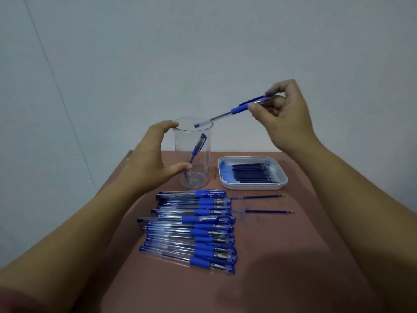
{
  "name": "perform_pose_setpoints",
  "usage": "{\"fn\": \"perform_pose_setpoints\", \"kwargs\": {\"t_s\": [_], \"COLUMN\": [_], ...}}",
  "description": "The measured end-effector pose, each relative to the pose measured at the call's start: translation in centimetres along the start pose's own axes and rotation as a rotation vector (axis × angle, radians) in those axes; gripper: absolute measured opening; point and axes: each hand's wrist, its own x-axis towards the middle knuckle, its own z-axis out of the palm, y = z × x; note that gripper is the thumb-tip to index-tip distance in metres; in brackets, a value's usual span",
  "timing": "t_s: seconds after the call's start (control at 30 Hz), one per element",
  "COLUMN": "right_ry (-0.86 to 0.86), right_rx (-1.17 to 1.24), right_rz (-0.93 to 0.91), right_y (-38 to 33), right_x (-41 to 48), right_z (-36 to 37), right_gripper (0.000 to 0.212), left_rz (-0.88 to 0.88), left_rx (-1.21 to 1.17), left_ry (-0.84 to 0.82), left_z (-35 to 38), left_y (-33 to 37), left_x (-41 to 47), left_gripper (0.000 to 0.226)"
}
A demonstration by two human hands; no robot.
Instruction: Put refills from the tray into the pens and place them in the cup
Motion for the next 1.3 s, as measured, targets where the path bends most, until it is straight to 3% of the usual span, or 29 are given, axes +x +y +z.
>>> {"fn": "perform_pose_setpoints", "kwargs": {"t_s": [0.4, 0.53, 0.67, 0.8, 0.9, 1.03, 1.17, 1.3], "right_ry": [-0.259, -0.408, -0.376, -0.307, -0.379, -0.549, -0.62, -0.668], "right_rx": [-0.284, -0.574, -0.583, -0.527, -0.552, -0.636, -0.694, -0.778], "right_rz": [-0.16, -0.245, -0.217, -0.167, -0.103, -0.017, 0.003, 0.009], "right_y": [2.7, 3.6, 3.6, 3.1, 3.3, 4.4, 5.4, 5.8], "right_x": [1.8, 0.8, -0.4, -2.3, -4.3, -7.1, -8.3, -8.1], "right_z": [5.6, 5.6, 5.3, 4.3, 2.7, 1.7, 2.5, 3.5], "right_gripper": [0.009, 0.033, 0.044, 0.04, 0.03, 0.021, 0.025, 0.032], "left_rz": [-0.02, -0.022, -0.046, -0.074, -0.055, -0.07, -0.07, -0.044], "left_rx": [-0.159, -0.167, -0.146, 0.002, 0.21, 0.211, 0.222, 0.265], "left_ry": [-0.002, -0.014, -0.032, -0.068, -0.075, -0.279, -0.509, -0.529], "left_z": [2.5, 2.5, 2.1, 0.9, -0.8, -1.7, 0.0, 1.3], "left_y": [-0.7, -0.6, -0.2, 0.6, 2.4, 4.9, 5.7, 5.4], "left_x": [-0.4, -0.5, -0.6, -1.0, -2.5, -5.8, -8.6, -10.2], "left_gripper": [0.106, 0.106, 0.107, 0.109, 0.102, 0.081, 0.093, 0.092]}}
